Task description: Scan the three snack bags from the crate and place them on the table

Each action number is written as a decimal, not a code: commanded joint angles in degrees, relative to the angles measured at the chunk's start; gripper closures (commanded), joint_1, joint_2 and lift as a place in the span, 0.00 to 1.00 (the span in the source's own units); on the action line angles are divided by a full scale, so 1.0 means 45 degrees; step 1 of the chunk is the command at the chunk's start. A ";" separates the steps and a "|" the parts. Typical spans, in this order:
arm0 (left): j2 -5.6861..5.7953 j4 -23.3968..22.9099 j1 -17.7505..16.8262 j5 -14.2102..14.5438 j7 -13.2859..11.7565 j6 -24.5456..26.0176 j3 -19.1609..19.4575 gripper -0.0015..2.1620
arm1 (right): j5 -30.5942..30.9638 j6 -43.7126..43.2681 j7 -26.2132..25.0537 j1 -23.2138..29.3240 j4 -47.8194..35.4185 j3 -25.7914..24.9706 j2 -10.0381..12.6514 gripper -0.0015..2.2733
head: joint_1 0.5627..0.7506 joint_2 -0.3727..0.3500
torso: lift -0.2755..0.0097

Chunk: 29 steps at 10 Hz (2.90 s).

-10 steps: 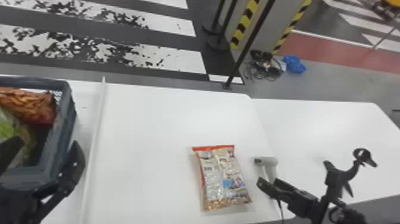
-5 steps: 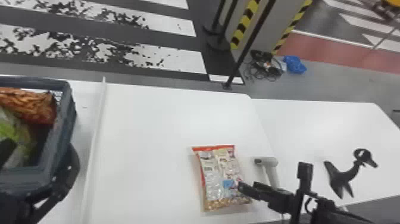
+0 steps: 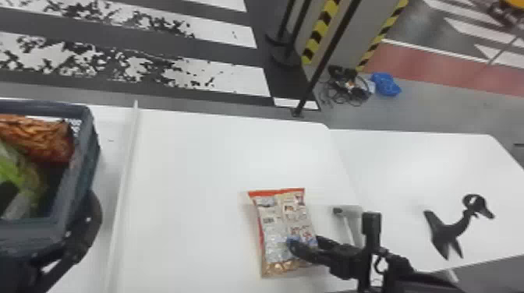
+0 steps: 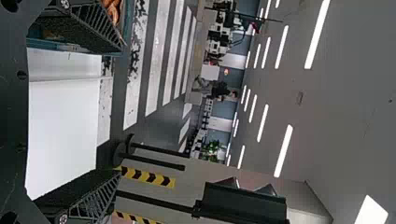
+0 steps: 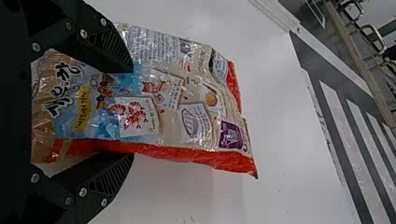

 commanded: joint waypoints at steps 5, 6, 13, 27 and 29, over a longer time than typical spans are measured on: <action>-0.0034 0.0019 0.0000 0.0000 0.0003 -0.0100 0.0087 0.03 | -0.0820 0.0575 0.0171 0.1255 -0.2339 -0.0553 0.0287 0.94 | 0.70 0.08 | 0.84; -0.0015 0.0019 0.0000 0.0000 -0.0017 -0.0100 0.0087 0.03 | -0.1269 0.1395 0.0171 0.1646 -0.3608 -0.1256 0.0697 0.94 | 0.70 0.09 | 0.84; 0.0005 0.0000 0.0312 -0.0332 0.0003 -0.0217 0.0067 0.03 | -0.5273 0.4677 -0.1372 -0.1597 -0.1792 -0.6334 -0.0279 0.94 | 0.70 0.03 | 0.84; 0.0239 -0.0391 0.1172 -0.0742 0.0061 -0.1506 -0.0070 0.03 | -0.4023 0.1005 -0.9750 -0.6069 0.8052 -0.3170 -0.2955 0.02 | 0.70 0.03 | 0.84; 0.0180 -0.0430 0.0879 -0.0996 0.0315 -0.0647 -0.0285 0.03 | -0.4218 0.1903 -0.9633 -0.4292 0.4927 -0.3424 -0.2486 0.02 | 0.70 0.03 | 0.84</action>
